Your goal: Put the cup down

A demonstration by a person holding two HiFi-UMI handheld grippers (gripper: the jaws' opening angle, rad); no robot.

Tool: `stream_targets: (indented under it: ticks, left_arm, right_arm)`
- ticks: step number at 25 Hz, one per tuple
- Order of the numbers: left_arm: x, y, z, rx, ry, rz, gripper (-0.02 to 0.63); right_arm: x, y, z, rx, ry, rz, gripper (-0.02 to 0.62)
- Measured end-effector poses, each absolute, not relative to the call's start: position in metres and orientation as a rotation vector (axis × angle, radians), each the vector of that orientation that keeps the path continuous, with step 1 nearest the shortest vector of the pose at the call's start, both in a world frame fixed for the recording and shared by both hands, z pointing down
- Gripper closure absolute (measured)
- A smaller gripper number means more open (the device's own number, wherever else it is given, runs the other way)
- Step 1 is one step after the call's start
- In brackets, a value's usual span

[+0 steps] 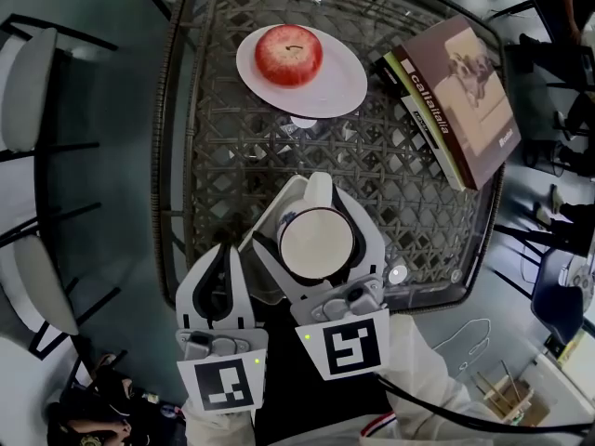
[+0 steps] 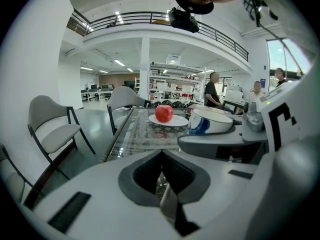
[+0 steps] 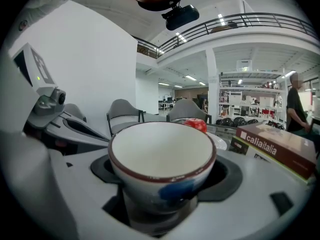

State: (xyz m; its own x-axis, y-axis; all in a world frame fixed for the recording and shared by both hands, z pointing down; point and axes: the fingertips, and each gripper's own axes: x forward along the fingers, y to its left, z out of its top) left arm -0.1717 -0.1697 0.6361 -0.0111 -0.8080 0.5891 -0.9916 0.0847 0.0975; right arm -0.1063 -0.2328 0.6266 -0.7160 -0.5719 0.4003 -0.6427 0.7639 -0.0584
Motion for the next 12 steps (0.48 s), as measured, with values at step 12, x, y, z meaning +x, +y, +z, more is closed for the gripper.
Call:
stream_targets:
  ticks: [12]
  left_arm:
    - [-0.1676, -0.1704, 0.6412, 1.766, -1.851, 0.471, 0.595]
  right_arm:
    - [-0.1076, -0.2346, 0.6246, 0.94, -2.626, 0.321, 0.178]
